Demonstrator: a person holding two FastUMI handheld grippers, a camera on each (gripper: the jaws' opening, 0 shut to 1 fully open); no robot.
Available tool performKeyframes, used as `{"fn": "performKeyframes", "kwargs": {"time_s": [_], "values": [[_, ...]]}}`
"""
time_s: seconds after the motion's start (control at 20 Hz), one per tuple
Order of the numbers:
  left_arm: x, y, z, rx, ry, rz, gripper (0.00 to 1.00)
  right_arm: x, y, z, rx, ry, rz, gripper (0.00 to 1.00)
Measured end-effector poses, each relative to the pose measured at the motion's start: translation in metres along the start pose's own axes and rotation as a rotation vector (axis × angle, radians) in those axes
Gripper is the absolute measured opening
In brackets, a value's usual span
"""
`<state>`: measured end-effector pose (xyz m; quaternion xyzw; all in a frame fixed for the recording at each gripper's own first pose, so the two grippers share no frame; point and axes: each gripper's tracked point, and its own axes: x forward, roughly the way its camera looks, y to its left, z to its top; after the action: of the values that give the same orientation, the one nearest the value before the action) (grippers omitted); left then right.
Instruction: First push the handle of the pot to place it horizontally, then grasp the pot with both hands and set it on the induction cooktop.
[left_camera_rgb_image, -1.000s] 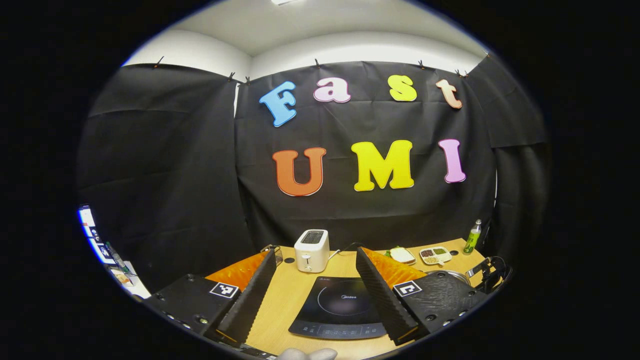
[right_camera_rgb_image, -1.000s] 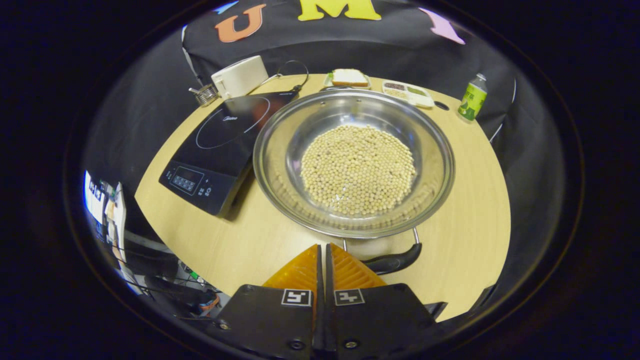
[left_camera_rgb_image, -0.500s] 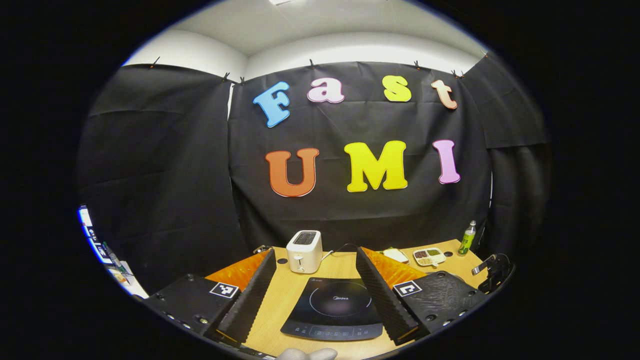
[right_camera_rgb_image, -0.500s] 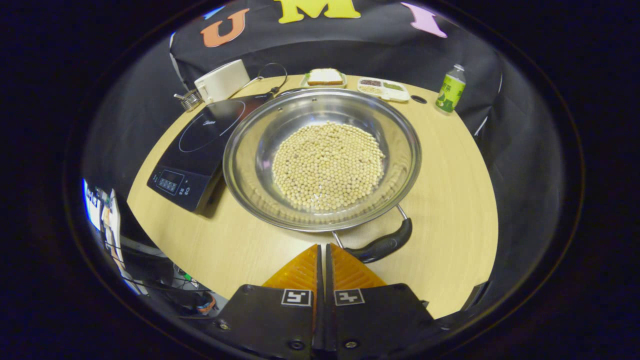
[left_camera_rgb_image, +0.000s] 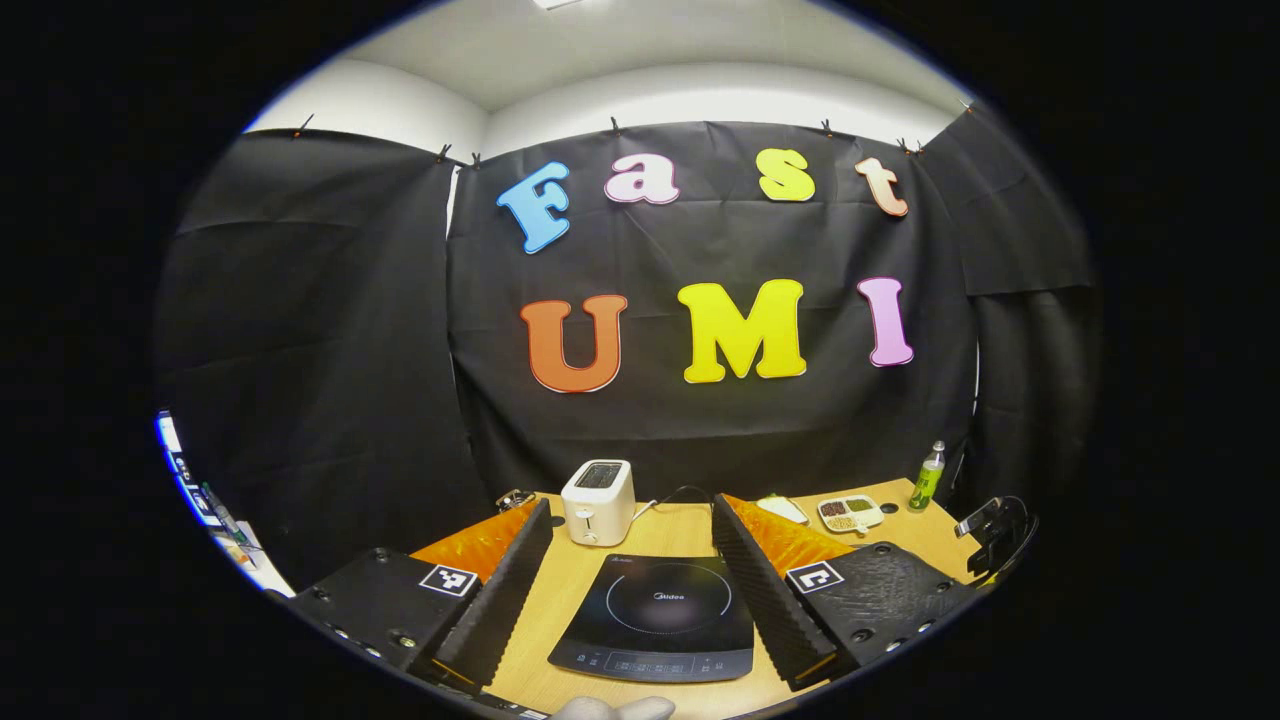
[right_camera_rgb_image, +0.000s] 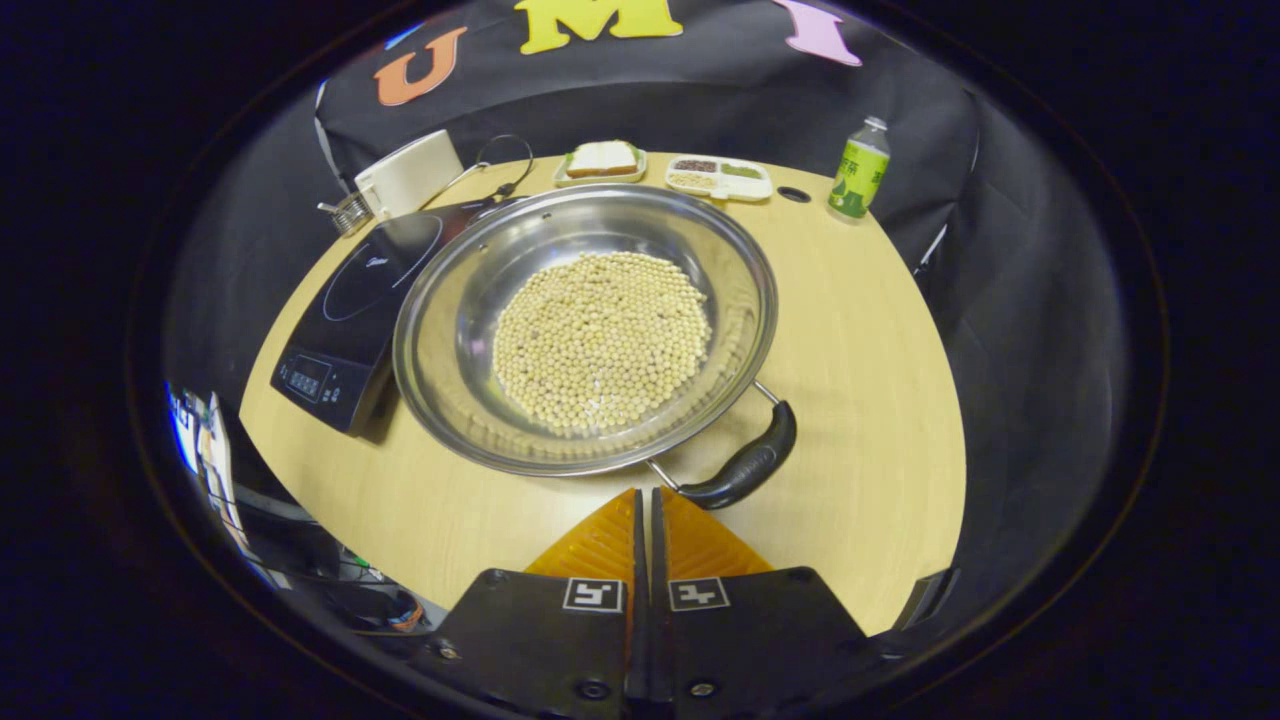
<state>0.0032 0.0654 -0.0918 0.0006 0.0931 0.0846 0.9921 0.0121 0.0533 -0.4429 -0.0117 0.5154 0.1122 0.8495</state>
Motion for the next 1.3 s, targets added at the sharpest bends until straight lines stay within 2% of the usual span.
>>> {"fn": "performKeyframes", "kwargs": {"time_s": [0.05, 0.2, 0.3, 0.55, 0.6, 0.75, 0.85, 0.9, 1.05, 1.1, 1.25, 1.3], "values": [[0.000, -0.001, 0.001, 0.001, -0.001, 0.001, 0.96, 0.000, -0.005, 0.001, -0.006, -0.001, -0.008, 0.00], [0.001, -0.004, 0.003, -0.001, -0.001, 0.003, 0.96, 0.004, -0.016, 0.004, -0.030, 0.003, -0.025, 0.00], [0.002, -0.007, 0.002, -0.002, 0.003, 0.005, 0.96, 0.007, -0.022, 0.008, -0.046, 0.007, -0.035, 0.04], [0.003, -0.012, 0.002, -0.001, 0.010, 0.011, 0.96, 0.015, -0.038, 0.016, -0.121, 0.027, -0.052, 0.00], [0.004, -0.013, 0.000, -0.003, 0.012, 0.014, 0.96, 0.017, -0.043, 0.018, -0.140, 0.033, -0.055, 0.04], [0.005, -0.014, 0.000, -0.004, 0.016, 0.025, 0.96, 0.018, -0.050, 0.029, -0.166, 0.032, -0.057, 0.04], [0.005, -0.015, -0.001, -0.001, 0.019, 0.035, 0.96, 0.020, -0.059, 0.035, -0.201, 0.035, -0.070, 0.00], [0.005, -0.016, 0.000, 0.000, 0.020, 0.038, 0.96, 0.023, -0.063, 0.038, -0.209, 0.035, -0.073, 0.04], [0.008, -0.020, -0.003, 0.005, 0.026, 0.049, 0.96, 0.028, -0.072, 0.044, -0.207, 0.044, -0.065, 0.01], [0.008, -0.021, -0.004, 0.005, 0.030, 0.054, 0.96, 0.031, -0.075, 0.046, -0.216, 0.049, -0.061, 0.04], [0.010, -0.025, -0.005, 0.007, 0.037, 0.071, 0.96, 0.036, -0.086, 0.055, -0.263, 0.052, -0.070, 0.01], [0.011, -0.027, -0.007, 0.008, 0.043, 0.077, 0.96, 0.039, -0.090, 0.058, -0.272, 0.053, -0.074, 0.04]]}}
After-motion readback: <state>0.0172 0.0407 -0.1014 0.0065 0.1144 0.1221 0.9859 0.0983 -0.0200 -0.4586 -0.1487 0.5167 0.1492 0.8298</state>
